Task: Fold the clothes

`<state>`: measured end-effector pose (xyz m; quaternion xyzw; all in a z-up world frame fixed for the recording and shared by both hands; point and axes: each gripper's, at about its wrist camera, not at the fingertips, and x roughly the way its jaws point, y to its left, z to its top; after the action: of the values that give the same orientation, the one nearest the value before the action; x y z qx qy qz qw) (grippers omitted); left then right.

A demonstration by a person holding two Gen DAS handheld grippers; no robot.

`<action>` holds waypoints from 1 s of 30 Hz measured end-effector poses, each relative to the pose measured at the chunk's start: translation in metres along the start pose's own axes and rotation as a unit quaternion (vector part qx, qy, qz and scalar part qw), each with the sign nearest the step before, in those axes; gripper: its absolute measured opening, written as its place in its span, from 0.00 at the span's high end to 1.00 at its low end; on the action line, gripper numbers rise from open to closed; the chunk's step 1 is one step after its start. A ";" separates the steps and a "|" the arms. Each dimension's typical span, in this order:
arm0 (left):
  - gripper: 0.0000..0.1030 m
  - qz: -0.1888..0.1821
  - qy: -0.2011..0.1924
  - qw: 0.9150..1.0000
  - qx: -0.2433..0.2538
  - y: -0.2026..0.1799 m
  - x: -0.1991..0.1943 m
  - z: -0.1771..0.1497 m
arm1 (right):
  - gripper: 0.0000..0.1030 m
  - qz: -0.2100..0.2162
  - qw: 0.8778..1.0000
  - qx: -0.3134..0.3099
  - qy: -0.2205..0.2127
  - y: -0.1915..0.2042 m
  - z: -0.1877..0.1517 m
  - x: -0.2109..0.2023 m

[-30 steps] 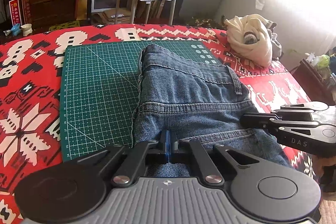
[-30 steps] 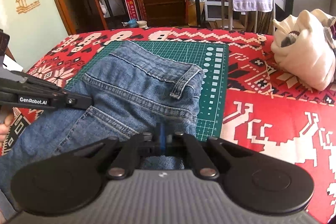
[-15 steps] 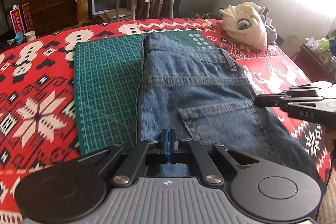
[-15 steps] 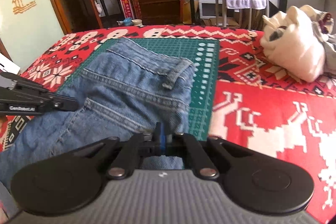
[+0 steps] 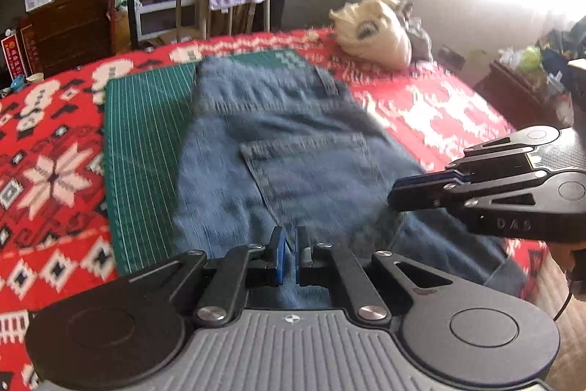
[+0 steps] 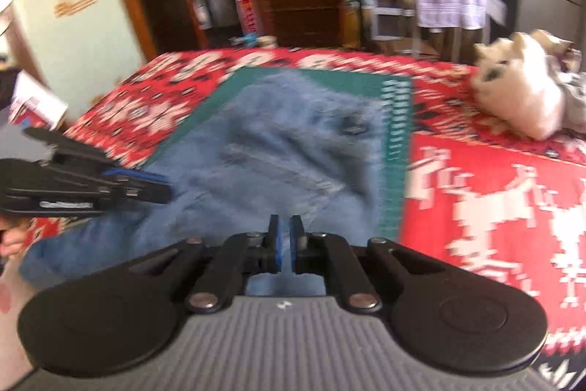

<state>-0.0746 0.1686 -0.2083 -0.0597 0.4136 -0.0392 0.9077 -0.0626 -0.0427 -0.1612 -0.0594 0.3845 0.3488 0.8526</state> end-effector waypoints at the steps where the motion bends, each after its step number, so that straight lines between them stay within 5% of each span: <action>1: 0.94 0.002 0.003 1.000 -0.003 0.001 0.001 -0.004 | 0.94 0.002 1.000 -0.004 0.005 0.006 -0.003 0.003; 26: 0.94 0.039 0.033 0.997 -0.054 0.025 -0.058 -0.066 | 1.00 -0.037 0.997 0.062 0.038 -0.034 -0.067 -0.045; 30: 0.93 0.017 0.030 0.997 -0.063 0.019 -0.062 -0.063 | 0.98 -0.032 0.996 0.067 0.048 -0.035 -0.064 -0.049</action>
<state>-0.1622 0.1897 -0.2060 -0.1082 0.4435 0.0004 0.8897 -0.1026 -0.1192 -0.1779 -0.0313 0.4448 0.2920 0.8461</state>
